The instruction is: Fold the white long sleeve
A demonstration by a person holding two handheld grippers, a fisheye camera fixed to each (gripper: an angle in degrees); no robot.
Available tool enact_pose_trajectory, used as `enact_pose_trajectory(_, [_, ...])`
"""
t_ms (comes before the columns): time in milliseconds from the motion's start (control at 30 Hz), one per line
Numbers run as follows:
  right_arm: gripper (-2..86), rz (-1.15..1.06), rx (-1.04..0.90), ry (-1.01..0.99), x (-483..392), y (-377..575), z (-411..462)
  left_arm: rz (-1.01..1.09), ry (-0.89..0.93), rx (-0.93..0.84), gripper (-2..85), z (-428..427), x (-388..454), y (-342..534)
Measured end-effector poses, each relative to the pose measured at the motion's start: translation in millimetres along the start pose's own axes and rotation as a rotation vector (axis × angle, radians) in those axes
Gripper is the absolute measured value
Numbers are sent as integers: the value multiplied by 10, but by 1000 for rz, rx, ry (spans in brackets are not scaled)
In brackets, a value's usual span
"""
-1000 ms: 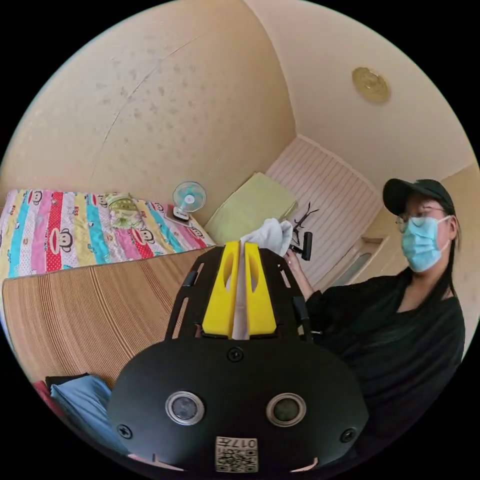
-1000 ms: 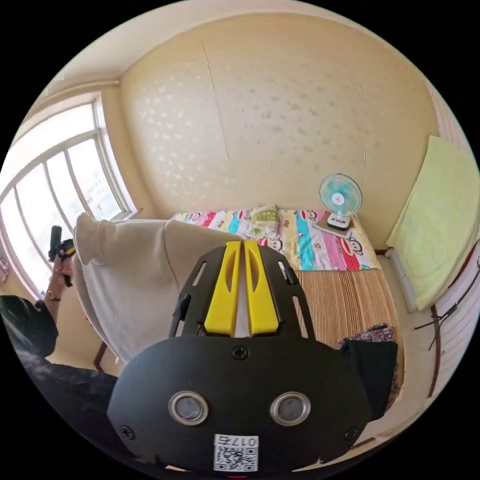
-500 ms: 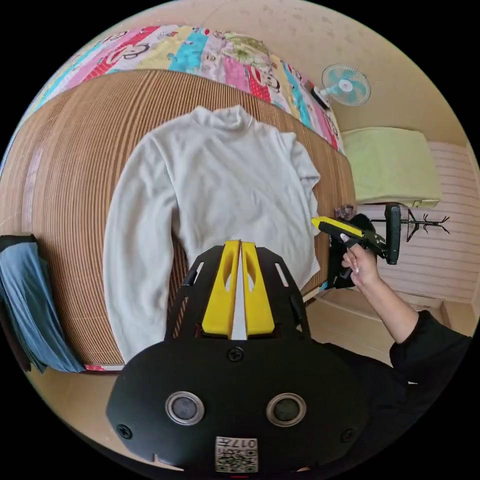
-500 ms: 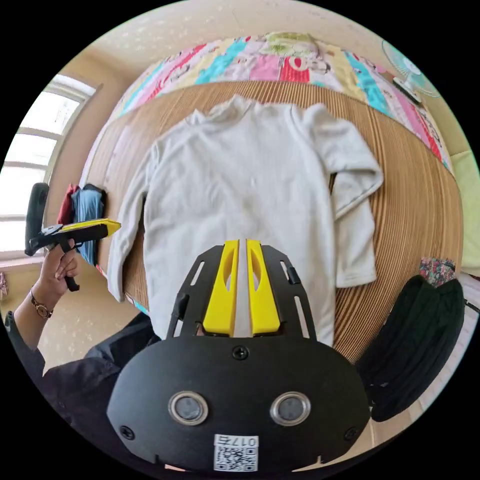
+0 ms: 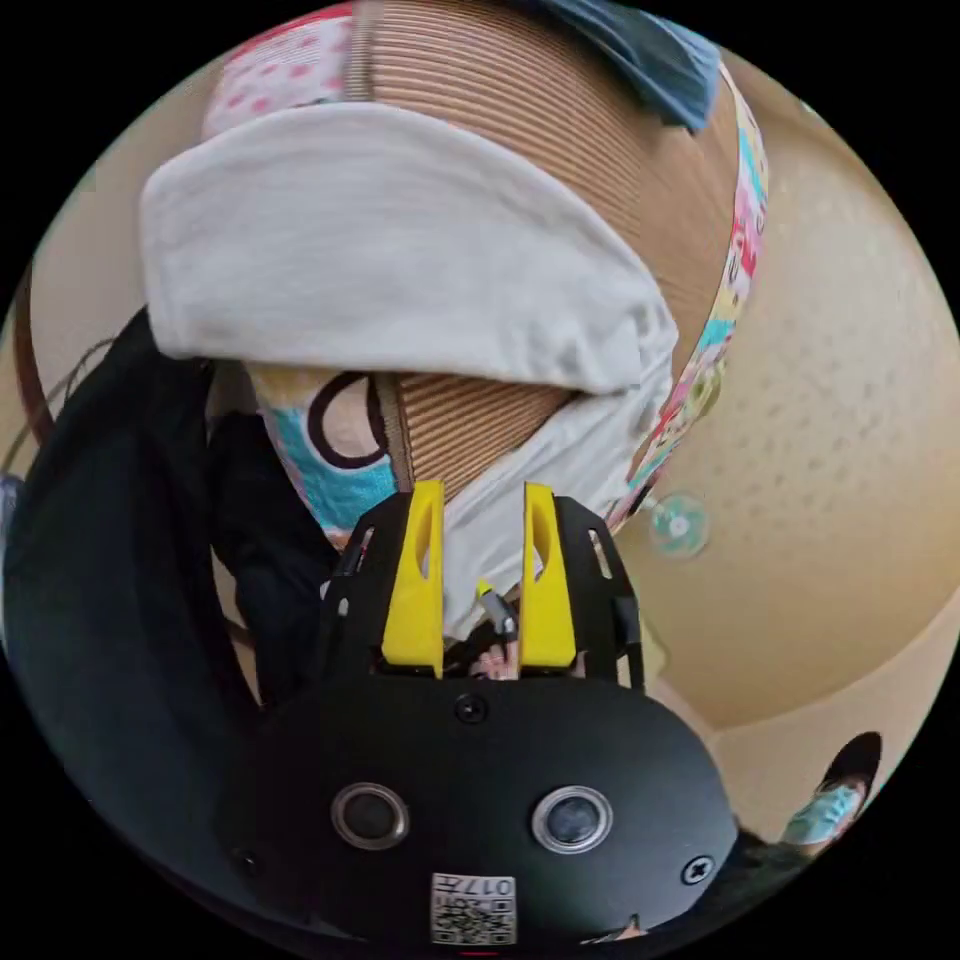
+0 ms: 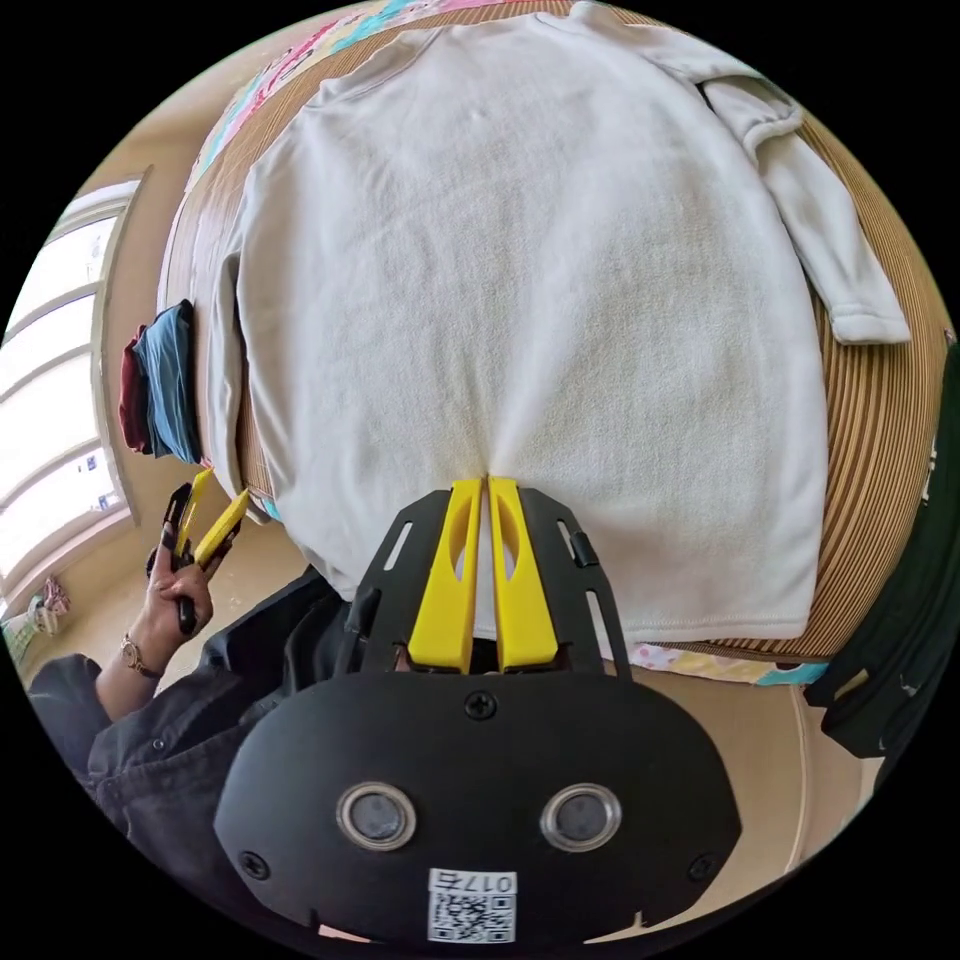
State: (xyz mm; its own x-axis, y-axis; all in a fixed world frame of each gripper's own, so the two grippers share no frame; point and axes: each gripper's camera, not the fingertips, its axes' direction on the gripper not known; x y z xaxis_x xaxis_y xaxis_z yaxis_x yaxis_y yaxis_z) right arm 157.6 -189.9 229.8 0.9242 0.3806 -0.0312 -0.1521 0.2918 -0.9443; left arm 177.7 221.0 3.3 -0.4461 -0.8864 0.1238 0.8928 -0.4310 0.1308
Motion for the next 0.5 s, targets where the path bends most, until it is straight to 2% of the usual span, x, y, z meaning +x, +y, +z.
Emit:
enact_pose_trajectory(100, [14, -13, -16, 49, 10, -72, -157, -282, 310, 225, 121, -161, -477, 20])
enact_pose_trajectory(167, [13, -17, -19, 98, 3, -104, -275, -398, 409, 226, 103, -41, -646, 32])
enact_pose_trajectory(233, [11, 8, -14, 118, 16, -118, -361, -453, 399, 213, 66, 40, -672, 87])
enact_pose_trajectory(367, [7, 27, -15, 35, 21, -89, -482, -355, 450, 380, 33, -209, -404, 235])
enact_pose_trajectory(433, [6, 40, -14, 40, 28, -68, -491, -287, 528, 394, 32, -389, -243, 138])
enact_pose_trajectory(500, [6, 34, -31, 18, 15, -71, -489, -125, 593, 397, 32, -734, 200, -62])
